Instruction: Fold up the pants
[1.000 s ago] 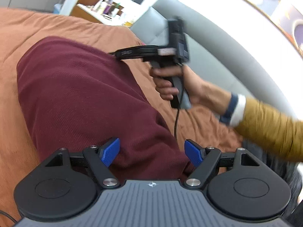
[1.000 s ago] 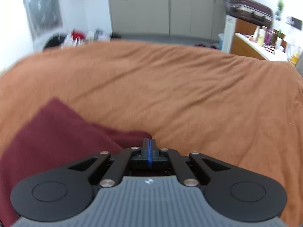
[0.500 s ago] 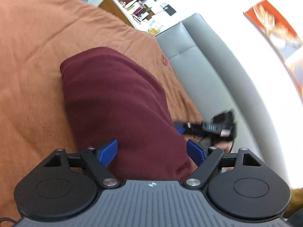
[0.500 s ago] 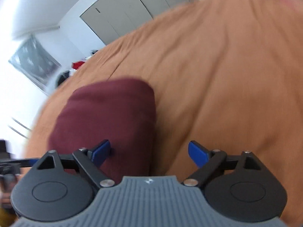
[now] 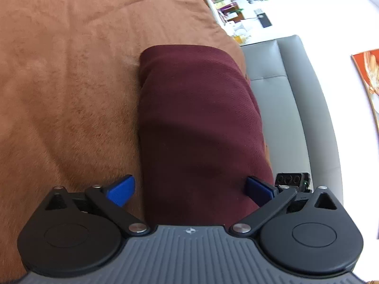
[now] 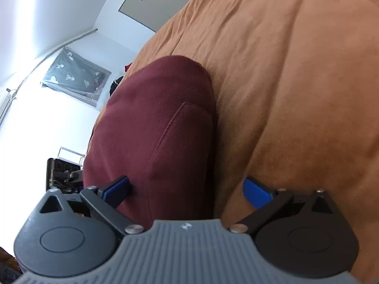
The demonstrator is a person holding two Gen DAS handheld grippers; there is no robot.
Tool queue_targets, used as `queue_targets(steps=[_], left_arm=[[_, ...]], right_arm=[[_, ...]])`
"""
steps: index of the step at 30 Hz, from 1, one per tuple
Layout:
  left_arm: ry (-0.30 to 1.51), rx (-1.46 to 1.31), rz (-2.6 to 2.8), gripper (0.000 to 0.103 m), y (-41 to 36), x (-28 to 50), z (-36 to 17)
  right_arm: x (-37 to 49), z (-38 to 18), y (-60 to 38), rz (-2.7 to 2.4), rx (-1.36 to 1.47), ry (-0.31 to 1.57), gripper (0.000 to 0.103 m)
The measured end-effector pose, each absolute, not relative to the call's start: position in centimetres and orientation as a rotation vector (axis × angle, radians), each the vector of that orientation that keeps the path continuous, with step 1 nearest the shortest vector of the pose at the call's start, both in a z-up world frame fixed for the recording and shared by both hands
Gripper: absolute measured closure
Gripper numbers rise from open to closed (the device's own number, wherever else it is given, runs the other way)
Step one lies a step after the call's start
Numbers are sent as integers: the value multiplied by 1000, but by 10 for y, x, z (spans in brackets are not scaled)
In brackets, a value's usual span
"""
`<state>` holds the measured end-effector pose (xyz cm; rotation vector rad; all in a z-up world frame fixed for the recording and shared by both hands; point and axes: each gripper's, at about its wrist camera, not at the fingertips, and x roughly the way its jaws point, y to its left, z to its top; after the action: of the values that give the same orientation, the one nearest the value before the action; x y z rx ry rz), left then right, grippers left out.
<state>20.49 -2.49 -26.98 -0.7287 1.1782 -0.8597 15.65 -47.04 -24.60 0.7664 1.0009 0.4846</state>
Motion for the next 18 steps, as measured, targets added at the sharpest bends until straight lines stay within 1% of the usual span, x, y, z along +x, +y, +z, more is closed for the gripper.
queue_targets(steps=[6, 10, 15, 17, 18], left_arm=[[1227, -926, -962, 0, -36, 220, -303], [1238, -914, -969, 0, -47, 228, -300], [1201, -881, -978, 0, -49, 222, -294], [1180, -899, -964, 0, -48, 219, -297], [1171, -905, -950, 0, -46, 215, -298]], right_arm=[[179, -258, -458, 556, 810, 1014, 5], [188, -266, -451, 614, 926, 1008, 5], [197, -268, -431, 597, 880, 1020, 5], [195, -269, -429, 584, 883, 1016, 11], [189, -266, -432, 573, 876, 1009, 20]])
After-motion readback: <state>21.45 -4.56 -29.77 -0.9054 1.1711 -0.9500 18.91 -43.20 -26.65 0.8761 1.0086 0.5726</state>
